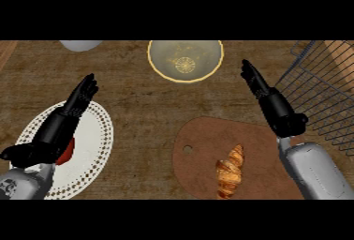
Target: Pick the croissant from the cutting board and place it in the basket
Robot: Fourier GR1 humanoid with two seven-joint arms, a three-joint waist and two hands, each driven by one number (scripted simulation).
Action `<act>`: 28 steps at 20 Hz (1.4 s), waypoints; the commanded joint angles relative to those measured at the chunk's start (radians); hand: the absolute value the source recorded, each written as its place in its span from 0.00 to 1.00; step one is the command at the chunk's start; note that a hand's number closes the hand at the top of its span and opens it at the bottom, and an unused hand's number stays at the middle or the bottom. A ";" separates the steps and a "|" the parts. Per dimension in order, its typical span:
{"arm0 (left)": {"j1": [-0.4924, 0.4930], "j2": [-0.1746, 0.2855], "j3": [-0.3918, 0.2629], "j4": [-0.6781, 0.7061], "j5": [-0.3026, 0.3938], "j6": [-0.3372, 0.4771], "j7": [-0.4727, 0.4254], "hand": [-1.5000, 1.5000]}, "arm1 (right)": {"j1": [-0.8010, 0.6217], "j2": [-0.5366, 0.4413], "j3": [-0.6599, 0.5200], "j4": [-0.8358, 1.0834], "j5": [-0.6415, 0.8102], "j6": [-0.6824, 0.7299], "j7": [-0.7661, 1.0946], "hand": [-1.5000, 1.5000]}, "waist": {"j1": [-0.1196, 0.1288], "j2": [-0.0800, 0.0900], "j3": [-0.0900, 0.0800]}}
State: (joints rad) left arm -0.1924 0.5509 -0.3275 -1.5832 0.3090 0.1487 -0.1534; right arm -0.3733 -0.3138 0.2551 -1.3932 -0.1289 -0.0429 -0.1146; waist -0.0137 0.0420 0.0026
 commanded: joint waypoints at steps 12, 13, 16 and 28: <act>-0.006 -0.033 0.123 0.219 0.096 0.098 0.263 0.50 | 0.105 0.065 0.194 -0.240 0.395 -0.226 -0.168 0.00 | -0.003 -0.046 -0.004; 0.030 0.008 0.142 0.217 0.104 0.054 0.243 0.50 | 0.090 0.122 0.216 -0.249 0.434 -0.293 -0.102 0.00 | 0.011 -0.047 -0.004; -0.004 -0.004 0.140 0.215 0.095 0.082 0.289 0.50 | 0.084 0.206 0.314 -0.340 0.590 -0.394 0.126 0.00 | -0.002 -0.053 -0.005; 0.016 0.010 0.169 0.217 0.105 0.059 0.295 0.50 | -0.157 -0.028 0.234 -0.444 0.846 0.112 0.980 0.00 | -0.031 -0.073 -0.014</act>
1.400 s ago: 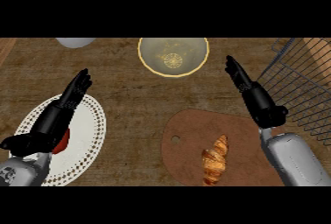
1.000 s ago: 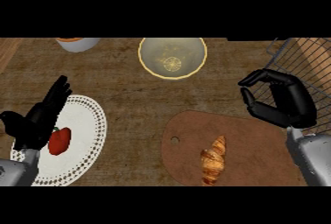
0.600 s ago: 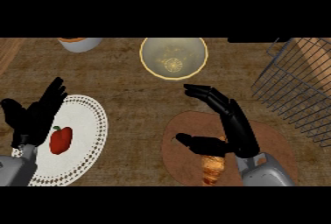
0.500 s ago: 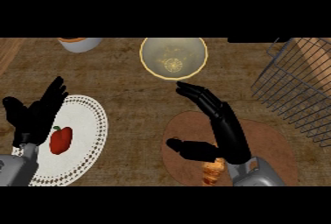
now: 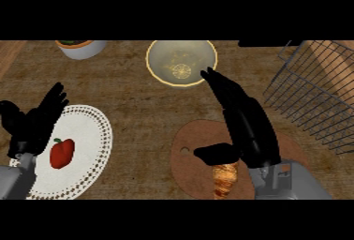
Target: Pick the croissant from the cutting board and place it in the basket
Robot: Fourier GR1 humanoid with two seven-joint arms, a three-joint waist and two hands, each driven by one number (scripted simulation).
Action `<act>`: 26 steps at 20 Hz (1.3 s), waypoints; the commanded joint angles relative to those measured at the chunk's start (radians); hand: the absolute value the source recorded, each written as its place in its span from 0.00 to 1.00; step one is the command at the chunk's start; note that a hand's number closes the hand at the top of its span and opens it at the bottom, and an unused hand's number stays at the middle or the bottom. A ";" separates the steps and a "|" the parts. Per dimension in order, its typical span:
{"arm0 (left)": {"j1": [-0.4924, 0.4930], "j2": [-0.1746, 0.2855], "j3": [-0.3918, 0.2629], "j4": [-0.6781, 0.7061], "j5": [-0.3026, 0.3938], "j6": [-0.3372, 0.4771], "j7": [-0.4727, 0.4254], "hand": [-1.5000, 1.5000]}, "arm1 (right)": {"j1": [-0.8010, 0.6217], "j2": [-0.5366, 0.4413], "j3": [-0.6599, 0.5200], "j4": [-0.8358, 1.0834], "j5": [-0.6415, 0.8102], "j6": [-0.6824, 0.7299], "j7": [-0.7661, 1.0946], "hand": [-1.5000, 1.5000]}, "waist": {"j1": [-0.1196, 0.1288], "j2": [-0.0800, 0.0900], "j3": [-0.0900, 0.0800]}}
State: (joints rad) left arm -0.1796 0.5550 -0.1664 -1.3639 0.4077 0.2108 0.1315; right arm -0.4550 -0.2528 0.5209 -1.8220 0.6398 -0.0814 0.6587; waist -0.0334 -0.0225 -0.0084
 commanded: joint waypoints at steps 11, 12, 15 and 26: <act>0.007 -0.017 0.011 0.021 -0.014 -0.013 -0.027 0.50 | -0.205 -0.110 -0.212 -0.198 -0.386 0.628 0.643 0.00 | 0.002 0.007 0.004; 0.015 -0.001 0.020 0.017 -0.010 -0.025 -0.025 0.50 | -0.199 -0.117 -0.231 -0.244 -0.419 0.627 0.682 0.00 | 0.001 0.005 0.005; -0.015 -0.003 0.019 -0.021 -0.007 0.000 0.043 0.50 | -0.150 -0.181 -0.280 -0.305 -0.555 0.638 0.692 0.00 | -0.007 0.005 0.007; -0.028 -0.031 0.049 -0.009 -0.026 -0.036 0.038 0.50 | 0.128 -0.298 -0.433 -0.706 -0.706 0.468 0.703 0.00 | 0.016 0.017 0.008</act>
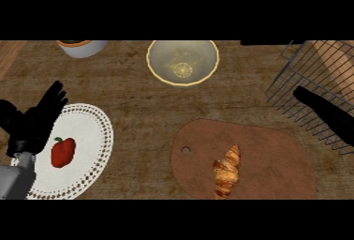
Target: Pick the croissant from the cutting board and place it in the basket
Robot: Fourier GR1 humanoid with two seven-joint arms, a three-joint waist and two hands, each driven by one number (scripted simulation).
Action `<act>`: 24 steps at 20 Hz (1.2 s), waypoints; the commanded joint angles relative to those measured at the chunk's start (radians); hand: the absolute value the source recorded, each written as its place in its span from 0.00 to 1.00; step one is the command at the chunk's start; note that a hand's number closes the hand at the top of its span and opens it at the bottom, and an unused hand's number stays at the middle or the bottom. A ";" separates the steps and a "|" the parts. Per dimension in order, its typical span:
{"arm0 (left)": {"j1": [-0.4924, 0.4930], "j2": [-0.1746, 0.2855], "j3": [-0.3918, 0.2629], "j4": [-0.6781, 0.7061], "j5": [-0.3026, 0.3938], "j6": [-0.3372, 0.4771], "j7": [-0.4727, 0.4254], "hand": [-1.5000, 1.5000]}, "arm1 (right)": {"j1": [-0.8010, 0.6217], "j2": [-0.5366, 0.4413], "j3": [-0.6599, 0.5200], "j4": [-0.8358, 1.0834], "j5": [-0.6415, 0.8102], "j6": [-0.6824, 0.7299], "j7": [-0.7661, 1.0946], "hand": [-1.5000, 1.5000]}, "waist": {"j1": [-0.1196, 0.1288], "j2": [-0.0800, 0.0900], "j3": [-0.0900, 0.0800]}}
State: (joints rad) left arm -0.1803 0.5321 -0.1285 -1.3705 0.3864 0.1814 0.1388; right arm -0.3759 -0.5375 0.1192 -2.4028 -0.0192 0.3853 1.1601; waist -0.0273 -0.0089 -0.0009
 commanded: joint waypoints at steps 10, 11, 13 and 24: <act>-0.033 -0.039 0.023 0.003 -0.045 -0.038 0.032 0.50 | 0.333 0.141 0.189 0.038 0.468 -0.107 -0.271 0.00 | 0.025 0.009 0.001; -0.021 -0.052 0.015 0.019 -0.062 -0.022 0.013 0.50 | 0.331 0.160 0.202 0.093 0.512 -0.147 -0.323 0.00 | 0.026 0.009 0.001; 0.006 -0.077 -0.003 0.010 -0.084 -0.022 -0.018 0.50 | 0.433 0.184 0.259 0.128 0.605 -0.210 -0.443 0.00 | 0.023 0.008 0.002; 0.006 -0.109 0.048 -0.040 -0.124 -0.040 0.049 0.50 | 0.404 0.315 0.303 0.465 0.696 -0.309 -0.559 0.00 | 0.030 0.009 0.001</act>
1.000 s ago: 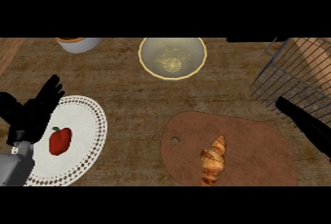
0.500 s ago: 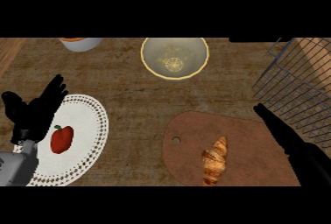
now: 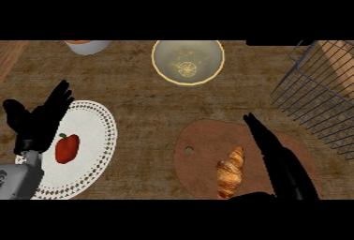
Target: Pick the croissant from the cutting board and place it in the basket
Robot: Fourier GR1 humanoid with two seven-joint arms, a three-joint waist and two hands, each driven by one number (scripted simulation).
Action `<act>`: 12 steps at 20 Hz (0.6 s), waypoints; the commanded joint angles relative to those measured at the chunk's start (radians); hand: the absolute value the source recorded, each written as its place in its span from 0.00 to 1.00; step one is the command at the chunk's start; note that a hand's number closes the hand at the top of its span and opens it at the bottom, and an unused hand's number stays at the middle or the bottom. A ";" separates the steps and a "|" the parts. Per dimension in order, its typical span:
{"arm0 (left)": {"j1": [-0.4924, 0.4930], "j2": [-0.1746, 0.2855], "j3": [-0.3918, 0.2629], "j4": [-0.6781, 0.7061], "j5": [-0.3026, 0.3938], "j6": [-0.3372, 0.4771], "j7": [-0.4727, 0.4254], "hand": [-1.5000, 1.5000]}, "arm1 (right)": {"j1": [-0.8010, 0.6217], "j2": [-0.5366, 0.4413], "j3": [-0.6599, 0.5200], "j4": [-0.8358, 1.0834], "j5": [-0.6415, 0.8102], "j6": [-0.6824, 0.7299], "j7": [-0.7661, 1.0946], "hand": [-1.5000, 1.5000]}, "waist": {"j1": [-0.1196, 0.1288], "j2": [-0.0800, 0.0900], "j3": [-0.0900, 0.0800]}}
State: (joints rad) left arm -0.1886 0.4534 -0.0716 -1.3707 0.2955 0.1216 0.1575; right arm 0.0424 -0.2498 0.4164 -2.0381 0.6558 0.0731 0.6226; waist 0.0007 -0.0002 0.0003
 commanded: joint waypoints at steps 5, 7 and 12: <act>0.007 -0.052 0.043 -0.010 -0.074 -0.025 0.017 0.50 | 0.058 0.013 -0.014 0.065 0.030 0.037 -0.056 0.00 | -0.003 -0.001 0.000; 0.004 -0.023 0.080 0.041 -0.054 -0.091 -0.011 0.50 | 0.037 0.072 0.057 0.118 0.111 0.000 -0.028 0.00 | -0.002 0.000 0.000; -0.022 -0.098 0.075 -0.020 -0.119 -0.041 0.057 0.50 | 0.066 0.041 -0.016 0.057 0.056 0.077 -0.064 0.00 | -0.003 -0.001 0.000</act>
State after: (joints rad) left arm -0.2005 0.3956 0.0000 -1.3716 0.2160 0.0697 0.1880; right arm 0.0856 -0.2219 0.3950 -1.9286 0.7015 0.1124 0.5348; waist -0.0019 -0.0002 0.0003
